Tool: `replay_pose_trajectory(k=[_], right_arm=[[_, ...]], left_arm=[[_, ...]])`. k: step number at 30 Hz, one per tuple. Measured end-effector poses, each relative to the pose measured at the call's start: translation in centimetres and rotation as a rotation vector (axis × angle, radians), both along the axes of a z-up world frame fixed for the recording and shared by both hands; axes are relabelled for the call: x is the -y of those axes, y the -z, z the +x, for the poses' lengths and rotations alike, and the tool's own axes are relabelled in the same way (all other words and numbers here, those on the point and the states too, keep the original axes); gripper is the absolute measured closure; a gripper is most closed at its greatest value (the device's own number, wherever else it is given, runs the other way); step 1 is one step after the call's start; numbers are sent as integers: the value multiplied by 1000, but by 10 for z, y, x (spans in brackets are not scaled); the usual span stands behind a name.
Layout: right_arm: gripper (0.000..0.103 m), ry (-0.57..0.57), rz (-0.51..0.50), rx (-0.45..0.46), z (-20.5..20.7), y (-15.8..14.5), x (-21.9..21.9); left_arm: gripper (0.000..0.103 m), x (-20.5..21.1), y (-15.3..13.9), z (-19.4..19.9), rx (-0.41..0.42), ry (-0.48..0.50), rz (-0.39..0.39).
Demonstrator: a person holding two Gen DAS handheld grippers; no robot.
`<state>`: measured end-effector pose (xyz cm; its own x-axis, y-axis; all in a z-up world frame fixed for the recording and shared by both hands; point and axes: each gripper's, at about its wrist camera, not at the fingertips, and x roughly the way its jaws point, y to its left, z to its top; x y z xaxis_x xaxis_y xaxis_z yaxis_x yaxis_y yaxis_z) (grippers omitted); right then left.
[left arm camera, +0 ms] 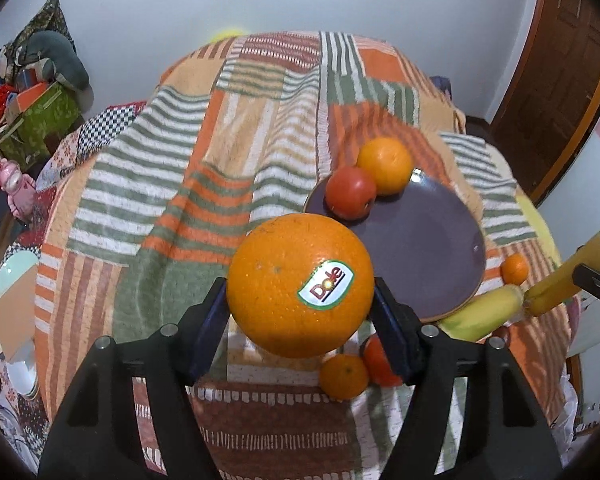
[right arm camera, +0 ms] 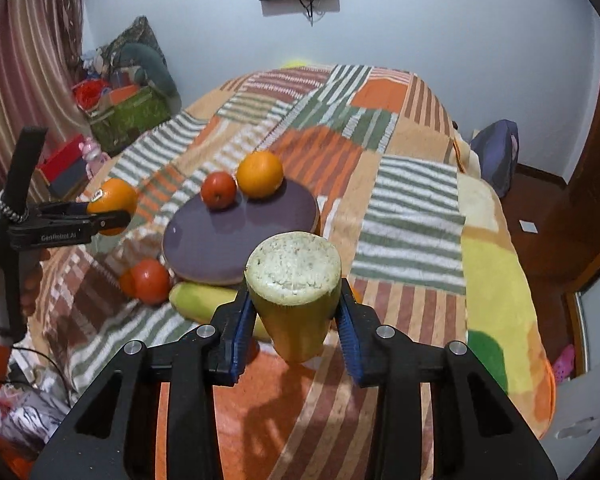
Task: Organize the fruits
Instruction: 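Carry the squash in the right tool over the purple plate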
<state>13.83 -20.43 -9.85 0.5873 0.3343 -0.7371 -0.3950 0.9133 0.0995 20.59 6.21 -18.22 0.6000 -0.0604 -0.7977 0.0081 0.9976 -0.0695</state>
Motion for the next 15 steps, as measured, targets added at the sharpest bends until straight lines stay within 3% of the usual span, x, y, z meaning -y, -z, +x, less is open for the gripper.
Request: replay_pose_trajectory(k=[15], right_arm=[[68,-66,50,58,25,-20,-27]], left_arm=[[35,21,-8,18,22,55,-7]])
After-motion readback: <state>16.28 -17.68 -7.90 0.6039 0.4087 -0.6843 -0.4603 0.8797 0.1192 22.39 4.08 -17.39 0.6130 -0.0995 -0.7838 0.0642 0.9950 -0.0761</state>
